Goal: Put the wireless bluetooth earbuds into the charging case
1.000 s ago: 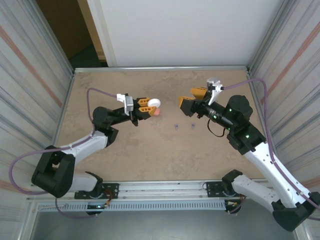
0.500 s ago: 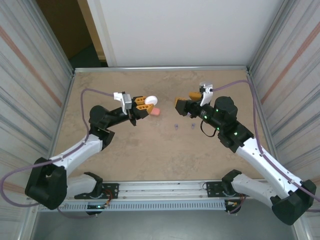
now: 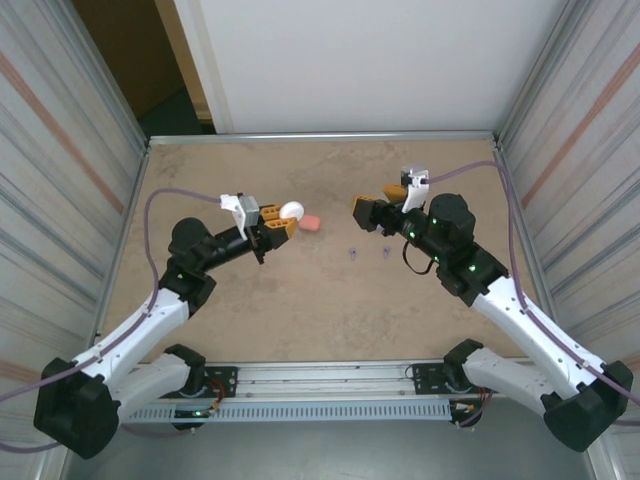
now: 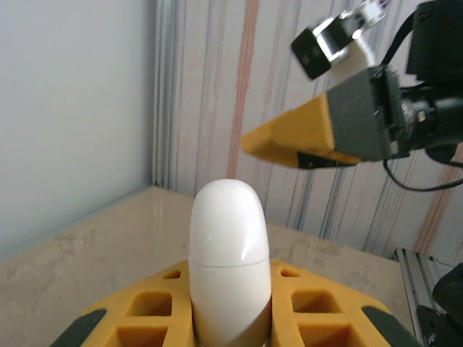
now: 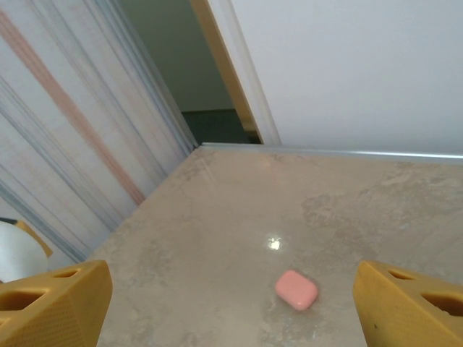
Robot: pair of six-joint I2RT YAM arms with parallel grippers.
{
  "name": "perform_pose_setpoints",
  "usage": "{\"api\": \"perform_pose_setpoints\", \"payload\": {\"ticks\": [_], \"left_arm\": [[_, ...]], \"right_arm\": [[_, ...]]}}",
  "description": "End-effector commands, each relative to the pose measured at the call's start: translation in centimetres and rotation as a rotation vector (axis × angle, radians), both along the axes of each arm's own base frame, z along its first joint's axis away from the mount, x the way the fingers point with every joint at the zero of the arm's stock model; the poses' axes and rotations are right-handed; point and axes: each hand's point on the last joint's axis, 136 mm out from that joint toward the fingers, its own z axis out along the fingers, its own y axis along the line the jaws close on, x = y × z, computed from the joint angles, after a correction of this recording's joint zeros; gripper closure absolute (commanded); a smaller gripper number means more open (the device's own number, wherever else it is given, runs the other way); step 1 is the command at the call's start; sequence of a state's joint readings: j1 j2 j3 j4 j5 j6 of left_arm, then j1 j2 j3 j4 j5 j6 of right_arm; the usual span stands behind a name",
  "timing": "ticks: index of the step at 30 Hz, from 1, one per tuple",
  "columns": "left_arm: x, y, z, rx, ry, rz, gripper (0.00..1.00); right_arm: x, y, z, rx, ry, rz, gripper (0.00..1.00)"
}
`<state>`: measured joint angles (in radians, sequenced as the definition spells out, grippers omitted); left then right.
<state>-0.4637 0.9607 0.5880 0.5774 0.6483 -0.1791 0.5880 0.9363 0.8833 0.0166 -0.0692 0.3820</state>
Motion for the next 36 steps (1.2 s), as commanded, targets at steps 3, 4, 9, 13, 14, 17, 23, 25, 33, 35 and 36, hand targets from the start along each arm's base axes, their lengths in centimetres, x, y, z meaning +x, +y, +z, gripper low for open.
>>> {"api": "perform_pose_setpoints", "payload": {"ticks": [3,4,9,13,14,17,23,25,33,35,36], "left_arm": [[0.8,1.1,-4.5,0.070,0.188,0.089,1.00],[0.9,1.2,-5.1,0.071,0.212,0.096,1.00],[1.6,1.6,-8.1,0.073,0.341,0.141,1.00],[2.2,1.6,-10.6,0.085,0.462,0.169,1.00],[2.3,1.5,-11.2,0.089,0.488,0.171,1.00],[2.4,1.2,-12.4,0.081,0.537,0.159,1.00],[3.3,1.0,-15.2,0.100,0.651,0.182,1.00],[3.6,0.8,-16.3,0.128,0.699,0.190,1.00],[4.7,0.3,-20.1,0.173,0.873,0.213,1.00],[4.8,0.2,-21.0,0.188,0.916,0.222,1.00],[4.9,0.2,-21.4,0.196,0.932,0.224,1.00]], "right_arm": [[-0.1,-1.7,0.6,-0.003,-0.037,-0.055,0.14],[-0.1,-1.8,0.7,-0.001,-0.039,-0.056,0.14],[0.1,-1.9,0.4,-0.005,-0.032,-0.058,0.14],[0.3,-2.0,0.3,-0.008,-0.027,-0.065,0.14],[0.3,-2.0,0.2,-0.010,-0.024,-0.065,0.14],[0.3,-2.1,0.1,-0.013,-0.022,-0.066,0.14],[0.5,-2.3,-0.1,-0.017,-0.019,-0.073,0.14],[0.5,-2.4,-0.2,-0.019,-0.016,-0.076,0.14],[0.7,-2.9,-0.5,-0.029,-0.006,-0.093,0.14],[0.8,-3.0,-0.7,-0.031,-0.004,-0.098,0.14],[0.8,-3.1,-0.7,-0.032,-0.003,-0.099,0.14]]}}
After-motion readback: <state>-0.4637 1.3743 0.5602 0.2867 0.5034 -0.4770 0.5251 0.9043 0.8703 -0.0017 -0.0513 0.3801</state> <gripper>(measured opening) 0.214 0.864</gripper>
